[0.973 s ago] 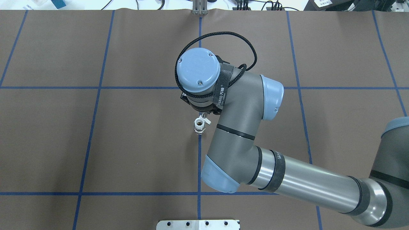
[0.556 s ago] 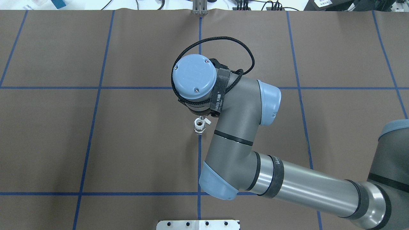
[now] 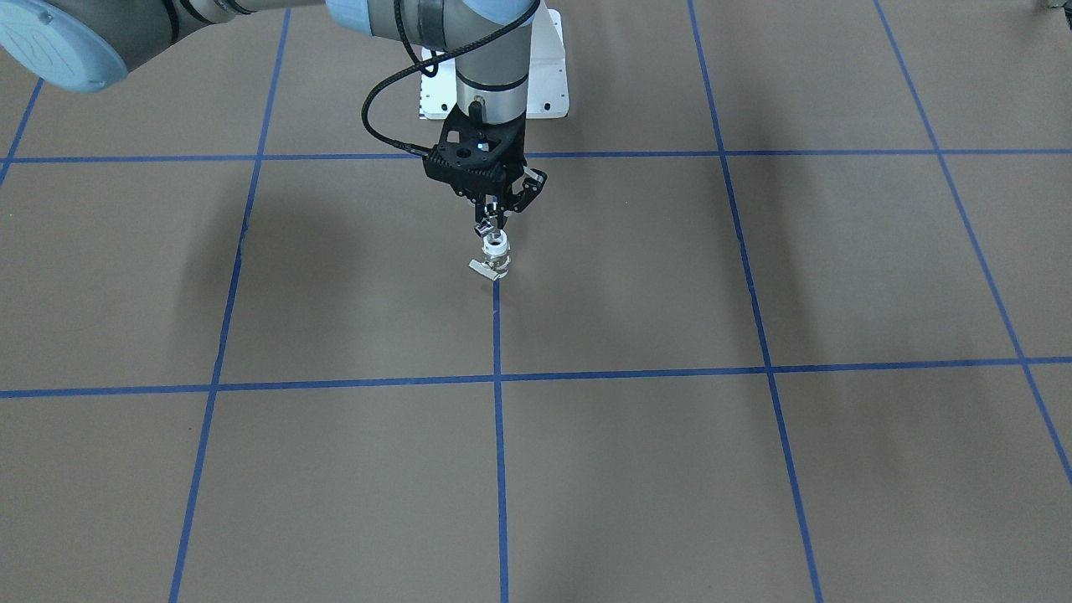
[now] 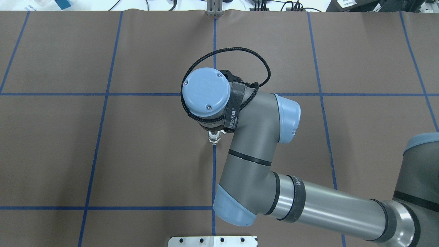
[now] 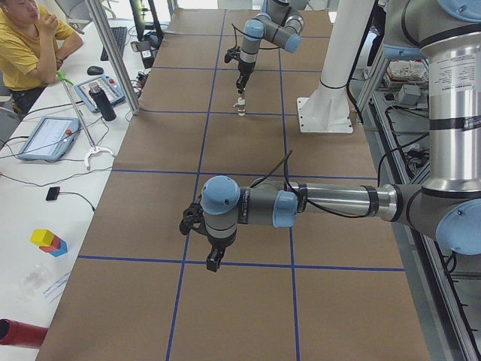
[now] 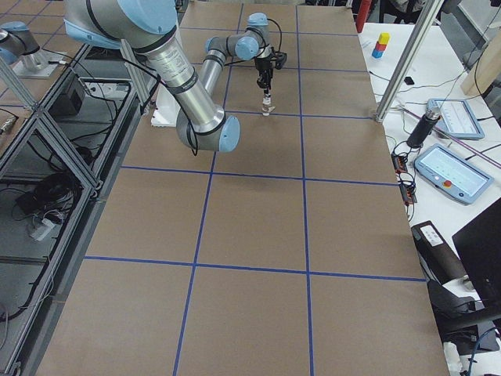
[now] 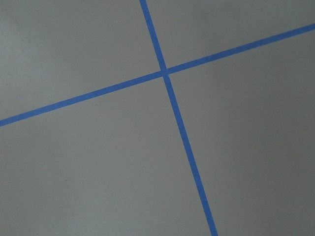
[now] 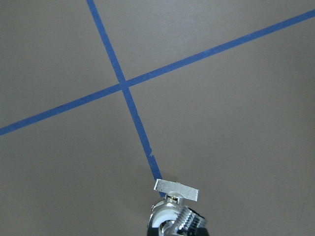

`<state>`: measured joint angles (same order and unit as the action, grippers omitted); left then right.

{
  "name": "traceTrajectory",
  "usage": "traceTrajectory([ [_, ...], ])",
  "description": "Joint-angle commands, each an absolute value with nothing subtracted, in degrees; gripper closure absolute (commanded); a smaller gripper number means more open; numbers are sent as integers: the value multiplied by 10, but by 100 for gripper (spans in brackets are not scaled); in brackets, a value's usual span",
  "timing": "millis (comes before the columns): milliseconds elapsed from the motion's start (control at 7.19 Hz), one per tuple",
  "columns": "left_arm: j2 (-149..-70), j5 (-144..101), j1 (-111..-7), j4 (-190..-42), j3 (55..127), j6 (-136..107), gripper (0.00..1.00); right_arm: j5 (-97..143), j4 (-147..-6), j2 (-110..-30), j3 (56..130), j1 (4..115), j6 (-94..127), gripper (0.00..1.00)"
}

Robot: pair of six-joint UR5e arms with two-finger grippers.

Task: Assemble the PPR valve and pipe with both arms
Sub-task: 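Lower the chrome fitting into the valve's top opening with the right gripper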

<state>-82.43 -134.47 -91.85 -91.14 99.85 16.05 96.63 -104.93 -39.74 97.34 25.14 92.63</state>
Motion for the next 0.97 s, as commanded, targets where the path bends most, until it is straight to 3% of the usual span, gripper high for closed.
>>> traceTrajectory([
  [0,-824,-1346,-918,-911,999,161,0,954,-1048,-395,973,245,926,100],
  [834,-823,-1345,-918,-911,999,162,0,940,-1047,-402,973,245,924,100],
])
